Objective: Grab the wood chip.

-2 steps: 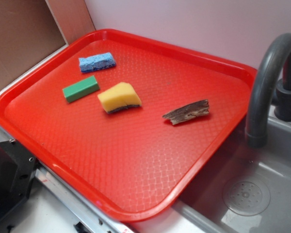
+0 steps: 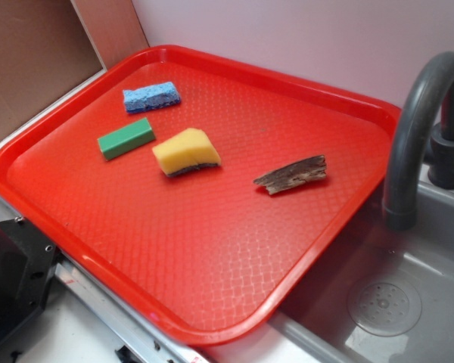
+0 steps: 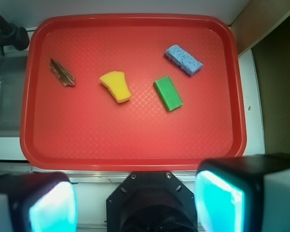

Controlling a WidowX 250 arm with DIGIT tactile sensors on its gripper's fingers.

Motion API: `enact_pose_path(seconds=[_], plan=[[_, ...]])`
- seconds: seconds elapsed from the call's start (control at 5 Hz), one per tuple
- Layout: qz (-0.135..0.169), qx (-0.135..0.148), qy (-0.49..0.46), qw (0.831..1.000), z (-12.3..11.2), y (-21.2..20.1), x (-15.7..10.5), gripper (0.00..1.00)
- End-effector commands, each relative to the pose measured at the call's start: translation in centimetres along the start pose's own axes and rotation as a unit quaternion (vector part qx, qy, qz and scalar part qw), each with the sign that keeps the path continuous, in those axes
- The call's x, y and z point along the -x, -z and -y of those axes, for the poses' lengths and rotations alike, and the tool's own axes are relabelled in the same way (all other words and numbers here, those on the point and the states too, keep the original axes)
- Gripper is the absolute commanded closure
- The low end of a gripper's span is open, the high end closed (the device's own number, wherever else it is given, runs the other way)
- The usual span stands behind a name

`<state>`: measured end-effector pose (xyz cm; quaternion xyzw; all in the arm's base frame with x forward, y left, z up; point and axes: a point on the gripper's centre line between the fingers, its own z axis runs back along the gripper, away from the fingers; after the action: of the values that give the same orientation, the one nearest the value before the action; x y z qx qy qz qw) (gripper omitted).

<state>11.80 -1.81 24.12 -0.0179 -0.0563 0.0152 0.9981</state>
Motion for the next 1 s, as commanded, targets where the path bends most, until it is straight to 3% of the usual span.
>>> enact_pose_path(seconds=[0.0, 0.4, 0.6, 0.8], plan=[[0.065, -0.003, 0.071, 0.995, 2.1, 2.2, -3.4, 0.00], [0.093, 0.059, 0.167, 0.980, 5.5, 6.6, -8.0, 0.00], [0.092, 0.065, 0.211, 0.971, 7.2, 8.5, -9.9, 0.00], [0.087, 0.050, 0.240, 0.966, 9.3, 9.9, -11.1, 0.00]])
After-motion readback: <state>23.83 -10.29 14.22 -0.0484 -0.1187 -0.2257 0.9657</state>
